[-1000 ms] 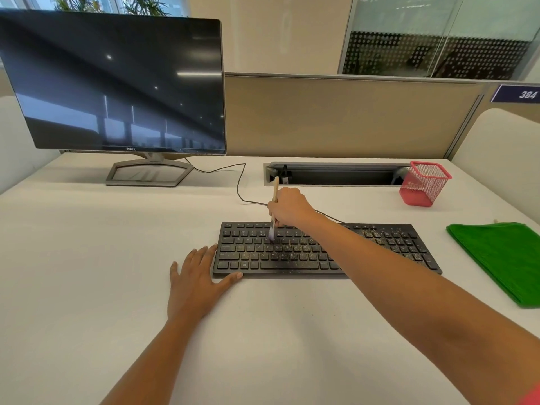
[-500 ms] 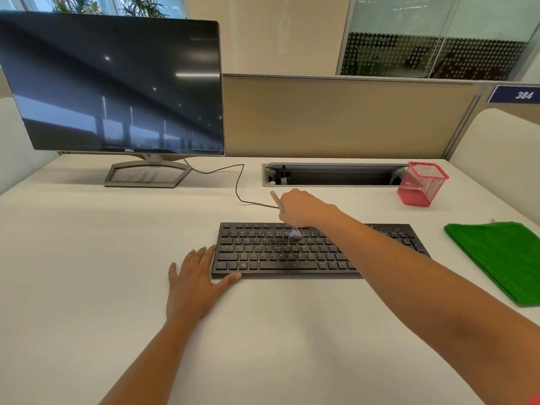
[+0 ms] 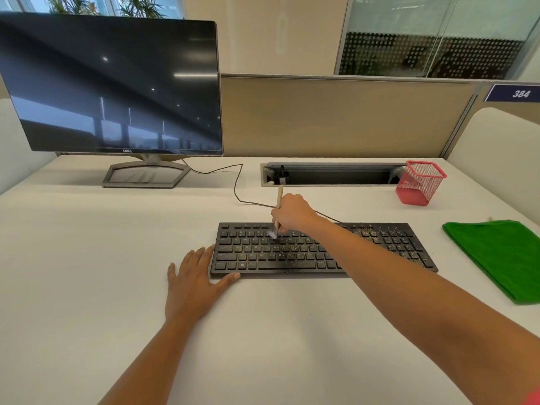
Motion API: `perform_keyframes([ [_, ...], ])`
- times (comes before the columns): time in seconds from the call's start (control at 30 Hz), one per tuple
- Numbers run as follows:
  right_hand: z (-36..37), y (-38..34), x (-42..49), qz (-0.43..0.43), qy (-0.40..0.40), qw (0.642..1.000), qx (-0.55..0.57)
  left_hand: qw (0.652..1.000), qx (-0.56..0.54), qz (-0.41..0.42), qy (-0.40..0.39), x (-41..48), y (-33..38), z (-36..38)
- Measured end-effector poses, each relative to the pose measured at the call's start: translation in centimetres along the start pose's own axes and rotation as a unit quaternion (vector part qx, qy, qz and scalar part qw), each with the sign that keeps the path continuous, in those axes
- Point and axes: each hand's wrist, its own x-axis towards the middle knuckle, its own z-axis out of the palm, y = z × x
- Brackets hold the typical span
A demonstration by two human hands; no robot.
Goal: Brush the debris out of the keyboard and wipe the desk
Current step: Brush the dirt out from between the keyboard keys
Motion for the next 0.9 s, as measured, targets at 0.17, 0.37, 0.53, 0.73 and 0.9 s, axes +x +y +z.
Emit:
perform_keyframes([
  [0.17,-0.8,-0.2,0.5,-0.003,0.05,0.999,0.005,1.0,-0.008,0.001,0.0,0.0,0.0,0.0],
  [0.37,0.0,0.0,0.6,-0.001,0.017,1.0,0.025,1.0,-0.007,0.001,-0.002,0.0,0.0,0.1],
  [0.53,-0.4,-0.4,0.2,-0.062,-0.031,0.997,0.033,1.0,-0.006,0.002,0.0,0.0,0.0,0.1],
  [0.73,-1.2,-0.7,-1.1,-0.147,-0.12,0.976,-0.105,1.0,-0.006,0.001,-0.003,0.1,-0.1,0.2],
  [0.9,-2.5,-0.2,-1.2,-0.125,-0.114,0.965,-0.201,1.0,-0.005,0.001,-0.003,0.0,-0.1,0.2],
])
